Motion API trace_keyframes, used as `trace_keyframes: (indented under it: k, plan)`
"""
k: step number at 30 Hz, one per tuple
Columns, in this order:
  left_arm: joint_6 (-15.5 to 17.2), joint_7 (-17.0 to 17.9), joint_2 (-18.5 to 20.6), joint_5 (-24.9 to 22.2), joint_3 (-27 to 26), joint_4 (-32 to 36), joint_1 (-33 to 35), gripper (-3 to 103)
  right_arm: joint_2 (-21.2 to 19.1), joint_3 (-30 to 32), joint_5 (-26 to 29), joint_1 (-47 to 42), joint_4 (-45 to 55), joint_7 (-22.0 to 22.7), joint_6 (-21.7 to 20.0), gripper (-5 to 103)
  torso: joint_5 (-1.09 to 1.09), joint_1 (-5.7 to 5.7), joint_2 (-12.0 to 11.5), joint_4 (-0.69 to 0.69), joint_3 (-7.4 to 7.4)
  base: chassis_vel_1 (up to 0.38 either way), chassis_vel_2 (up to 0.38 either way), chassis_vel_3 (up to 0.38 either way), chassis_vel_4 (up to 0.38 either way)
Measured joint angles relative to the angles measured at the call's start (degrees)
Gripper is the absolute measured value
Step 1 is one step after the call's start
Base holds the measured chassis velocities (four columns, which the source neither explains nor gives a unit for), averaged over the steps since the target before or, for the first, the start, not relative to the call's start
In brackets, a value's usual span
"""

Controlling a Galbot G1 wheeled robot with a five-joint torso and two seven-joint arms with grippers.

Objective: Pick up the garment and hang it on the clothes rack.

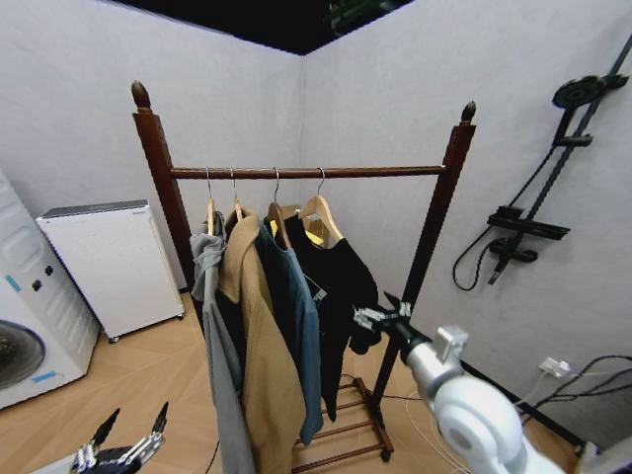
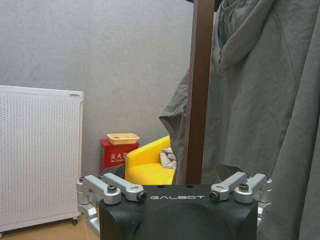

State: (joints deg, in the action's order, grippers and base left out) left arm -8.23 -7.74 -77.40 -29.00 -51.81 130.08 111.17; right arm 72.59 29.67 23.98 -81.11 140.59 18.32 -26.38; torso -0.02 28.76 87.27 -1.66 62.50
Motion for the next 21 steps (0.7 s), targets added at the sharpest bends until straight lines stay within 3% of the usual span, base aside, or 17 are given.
trace_keyframes:
  k: [1,5,6,8,12,15,21]
  plan:
    - [0.0,0.0,0.0,0.0,0.0,0.0,0.0,100,0.0,0.0,0.0,0.0,0.0,0.0,0.0,100,0.00,0.00,0.0,0.00,0.00,0.000,0.000,0.000,0.000]
    - [0.0,0.0,0.0,0.0,0.0,0.0,0.0,100,7.6,-0.5,-12.4,-7.1,-0.4,-1.8,4.7,100,0.01,0.00,0.0,0.01,0.00,0.000,0.000,0.000,0.000]
    - [0.0,0.0,0.0,0.0,0.0,0.0,0.0,100,7.6,-0.5,-12.4,-7.1,-0.4,-1.8,4.7,100,0.01,0.00,0.0,0.01,0.00,0.000,0.000,0.000,0.000]
    - [0.0,0.0,0.0,0.0,0.0,0.0,0.0,100,10.3,-1.2,-18.3,-9.6,-2.2,-2.4,8.8,100,0.01,0.01,0.0,0.01,0.01,0.000,0.000,0.000,0.000]
    - [0.0,0.0,0.0,0.0,0.0,0.0,0.0,100,9.9,-1.5,-20.1,-11.2,-2.7,-2.1,10.8,100,0.02,0.01,0.0,0.02,0.01,0.000,0.000,0.000,0.000]
    - [0.0,0.0,0.0,0.0,0.0,0.0,0.0,100,7.8,-2.1,-19.7,-12.1,-2.1,0.9,11.7,100,0.02,0.01,0.0,0.02,0.01,0.000,0.000,0.000,0.000]
    - [0.0,0.0,0.0,0.0,0.0,0.0,0.0,100,7.5,-2.6,-19.2,-14.2,0.7,2.5,10.9,100,0.02,0.01,0.0,0.02,0.01,0.000,0.000,0.000,0.000]
